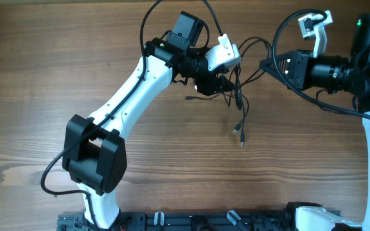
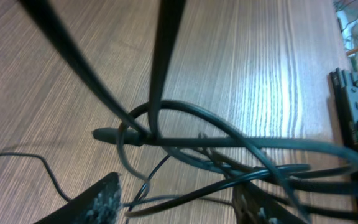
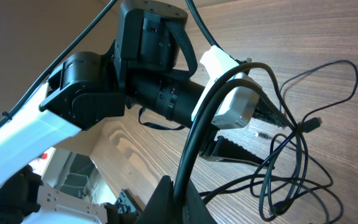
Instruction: Untangle cables
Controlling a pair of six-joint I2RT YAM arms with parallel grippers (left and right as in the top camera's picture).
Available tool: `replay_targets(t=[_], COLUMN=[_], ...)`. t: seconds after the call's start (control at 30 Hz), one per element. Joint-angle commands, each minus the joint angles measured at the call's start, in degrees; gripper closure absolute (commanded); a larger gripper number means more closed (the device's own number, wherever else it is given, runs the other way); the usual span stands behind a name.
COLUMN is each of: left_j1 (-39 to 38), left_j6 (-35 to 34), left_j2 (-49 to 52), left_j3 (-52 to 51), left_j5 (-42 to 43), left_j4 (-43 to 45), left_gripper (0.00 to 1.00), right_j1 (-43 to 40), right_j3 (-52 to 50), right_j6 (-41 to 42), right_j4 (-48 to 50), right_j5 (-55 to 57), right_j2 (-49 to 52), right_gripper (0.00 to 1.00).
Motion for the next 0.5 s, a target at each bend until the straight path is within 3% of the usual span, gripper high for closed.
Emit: replay_targets(t=[0.0, 0.17, 0.47], left_j1=[-0.2, -0.31, -0.7], left_j6=[-0.39, -0.35, -0.35], left_j2=[0.39, 0.83, 4.31], left_j3=[0.2, 0.2, 0.04], left_j5=[2.97, 2.95, 2.95], left_j4=[-0.28, -0.79, -1.27], left_gripper=[0.45, 0.53, 0.53], right_j1=[-0.2, -0.2, -0.2], right_j3=[0.11, 0.11, 0.11], right_j6=[-1.16, -1.05, -1.01], right_j4=[0.22, 0.22, 0.44], right_j5=[-2.4, -2.67, -3.06], right_j2=[-0.87, -0.87, -0.87], right_gripper=[0.96, 0.96, 0.96])
